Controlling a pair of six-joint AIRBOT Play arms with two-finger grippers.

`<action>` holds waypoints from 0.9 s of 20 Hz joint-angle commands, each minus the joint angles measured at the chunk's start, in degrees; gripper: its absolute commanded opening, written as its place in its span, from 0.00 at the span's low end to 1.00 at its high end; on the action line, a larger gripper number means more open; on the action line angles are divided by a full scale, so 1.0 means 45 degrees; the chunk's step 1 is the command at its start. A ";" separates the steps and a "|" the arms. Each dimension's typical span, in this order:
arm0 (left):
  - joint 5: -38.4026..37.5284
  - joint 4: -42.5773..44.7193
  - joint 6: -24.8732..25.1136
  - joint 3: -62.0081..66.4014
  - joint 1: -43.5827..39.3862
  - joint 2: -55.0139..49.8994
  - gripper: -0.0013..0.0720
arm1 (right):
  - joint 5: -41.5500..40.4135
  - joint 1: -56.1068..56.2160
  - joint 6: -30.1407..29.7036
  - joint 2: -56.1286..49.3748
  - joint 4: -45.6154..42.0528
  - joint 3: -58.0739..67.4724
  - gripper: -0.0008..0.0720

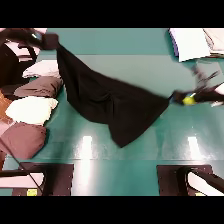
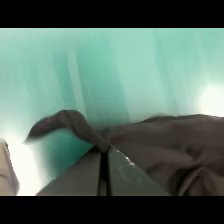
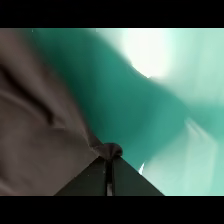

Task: Fold the shirts.

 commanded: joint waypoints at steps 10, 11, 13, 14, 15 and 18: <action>0.2001 -0.0199 -0.0005 0.2492 0.0010 0.7951 0.05 | 0.3755 -0.3589 -0.0019 0.3186 -0.0262 1.2813 0.03; 0.2089 -0.0233 -0.0005 0.2492 0.0010 0.8218 0.05 | 0.3861 -0.3813 -0.0015 0.3055 -0.0257 1.3211 0.03; 0.2103 -0.0384 -0.0010 0.2521 0.0010 0.8514 0.05 | 0.4080 -0.4240 0.0029 0.2696 -0.0257 1.4008 0.03; 0.2093 -0.0355 -0.0010 0.2521 0.0010 0.8524 0.05 | 0.4182 -0.4381 0.0131 0.2438 -0.0257 1.4319 0.03; 0.2059 -0.0311 -0.0010 0.2492 0.0010 0.8422 0.05 | 0.4347 -0.4430 0.0180 0.2123 -0.0262 1.4586 0.03; 0.1617 -0.0204 -0.0010 0.1773 0.0010 0.7674 0.05 | 0.4415 -0.4065 0.0457 0.1234 -0.0272 1.4076 0.03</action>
